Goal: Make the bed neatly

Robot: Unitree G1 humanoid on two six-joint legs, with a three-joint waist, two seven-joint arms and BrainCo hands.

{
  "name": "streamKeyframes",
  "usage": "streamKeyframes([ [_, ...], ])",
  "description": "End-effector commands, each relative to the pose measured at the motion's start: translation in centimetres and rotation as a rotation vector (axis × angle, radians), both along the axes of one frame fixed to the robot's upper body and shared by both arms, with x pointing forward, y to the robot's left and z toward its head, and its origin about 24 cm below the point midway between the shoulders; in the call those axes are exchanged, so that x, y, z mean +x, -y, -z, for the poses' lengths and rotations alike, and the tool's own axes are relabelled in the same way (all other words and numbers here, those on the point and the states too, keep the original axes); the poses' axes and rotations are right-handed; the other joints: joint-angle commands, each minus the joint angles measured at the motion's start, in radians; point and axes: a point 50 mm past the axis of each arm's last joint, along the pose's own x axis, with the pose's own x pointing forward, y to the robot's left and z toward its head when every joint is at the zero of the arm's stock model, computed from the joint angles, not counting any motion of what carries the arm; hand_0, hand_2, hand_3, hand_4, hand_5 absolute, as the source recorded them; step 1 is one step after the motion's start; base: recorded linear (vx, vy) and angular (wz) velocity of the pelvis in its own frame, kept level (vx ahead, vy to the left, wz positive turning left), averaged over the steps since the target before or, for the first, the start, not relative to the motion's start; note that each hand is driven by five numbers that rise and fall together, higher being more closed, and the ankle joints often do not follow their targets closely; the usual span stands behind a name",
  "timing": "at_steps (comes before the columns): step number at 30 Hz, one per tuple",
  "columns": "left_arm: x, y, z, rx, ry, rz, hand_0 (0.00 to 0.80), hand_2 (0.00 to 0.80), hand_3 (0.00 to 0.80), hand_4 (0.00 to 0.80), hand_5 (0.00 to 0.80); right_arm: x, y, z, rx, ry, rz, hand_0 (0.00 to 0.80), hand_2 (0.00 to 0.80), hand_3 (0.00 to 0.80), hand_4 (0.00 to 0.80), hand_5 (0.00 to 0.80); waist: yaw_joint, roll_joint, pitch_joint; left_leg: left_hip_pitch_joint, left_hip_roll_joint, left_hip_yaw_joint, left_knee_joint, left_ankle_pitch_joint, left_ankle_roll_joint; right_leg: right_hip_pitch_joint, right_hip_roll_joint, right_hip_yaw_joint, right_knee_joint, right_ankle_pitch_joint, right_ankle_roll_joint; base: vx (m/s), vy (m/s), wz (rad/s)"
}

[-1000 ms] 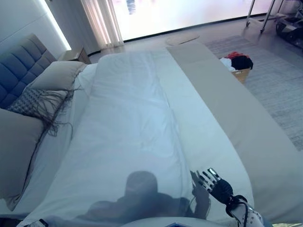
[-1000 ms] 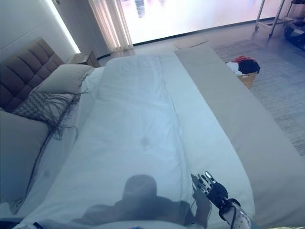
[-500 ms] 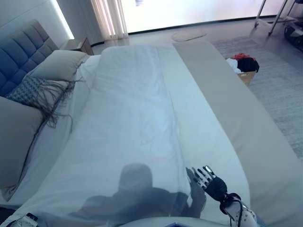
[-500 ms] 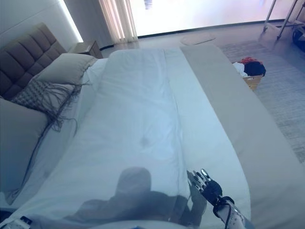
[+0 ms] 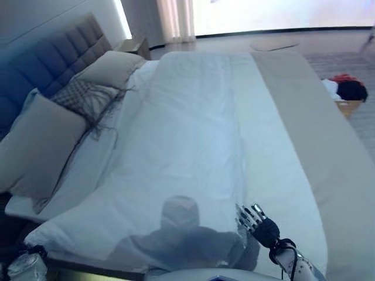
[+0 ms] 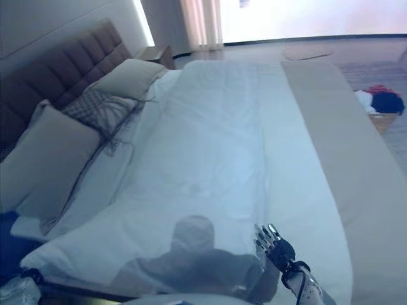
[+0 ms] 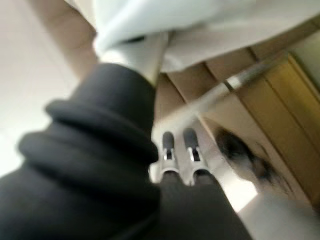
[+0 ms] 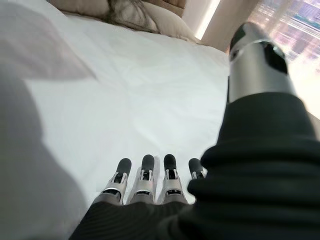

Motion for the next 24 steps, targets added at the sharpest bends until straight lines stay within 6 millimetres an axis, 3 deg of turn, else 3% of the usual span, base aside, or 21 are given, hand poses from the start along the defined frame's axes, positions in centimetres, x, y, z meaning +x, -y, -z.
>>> streamKeyframes([
  [1,3.8,-0.8,-6.1,0.212,0.233,0.226,0.000,0.000,0.000,0.000,0.000,1.7,-0.9,-0.6,0.051,0.101,0.036,0.000,0.000,0.000,0.000,0.000,0.031,-0.051,-0.015,0.038,-0.040,0.014,0.020,-0.172,0.060,0.017,-0.056,0.026,-0.228,0.310,0.110,-0.034,-0.003,0.25],
  [8,8.1,4.9,-3.2,0.013,0.331,0.386,0.000,0.000,0.000,0.000,0.000,2.8,-2.9,-0.2,0.078,0.063,-0.008,0.000,0.000,0.000,0.000,0.000,0.022,-0.066,-0.024,0.069,-0.044,0.033,0.016,-0.182,0.072,0.034,-0.044,0.043,-0.236,0.316,0.106,0.000,0.013,0.15],
  [13,9.7,8.3,-1.4,-0.037,0.294,0.464,0.000,0.000,0.000,0.000,0.000,3.7,-4.6,-0.3,0.104,0.059,-0.036,0.000,0.000,0.000,0.000,0.000,0.019,-0.078,-0.026,0.082,-0.049,0.041,0.024,-0.193,0.082,0.042,-0.042,0.052,-0.234,0.321,0.106,0.038,-0.006,0.00],
  [17,9.9,10.1,0.2,-0.068,0.220,0.518,0.000,0.000,0.000,0.000,0.000,4.3,-5.6,-0.6,0.119,0.062,-0.040,0.000,0.000,0.000,0.000,0.000,0.021,-0.089,-0.023,0.089,-0.053,0.045,0.021,-0.198,0.088,0.046,-0.039,0.054,-0.240,0.331,0.110,0.028,-0.026,-0.10],
  [22,8.8,10.7,2.1,-0.099,0.113,0.517,0.000,0.000,0.000,0.000,0.000,4.4,-6.0,-0.6,0.128,0.062,-0.042,0.000,0.000,0.000,0.000,0.000,0.023,-0.093,-0.022,0.089,-0.053,0.051,0.021,-0.198,0.088,0.045,-0.038,0.055,-0.247,0.339,0.112,0.006,-0.009,-0.02],
  [24,7.0,10.7,4.1,-0.103,-0.035,0.509,0.000,0.000,0.000,0.000,0.000,4.5,-5.8,-0.7,0.128,0.061,-0.031,0.000,0.000,0.000,0.000,0.000,0.028,-0.095,-0.016,0.084,-0.052,0.055,0.024,-0.197,0.087,0.041,-0.039,0.052,-0.249,0.344,0.113,0.013,-0.032,-0.05],
])
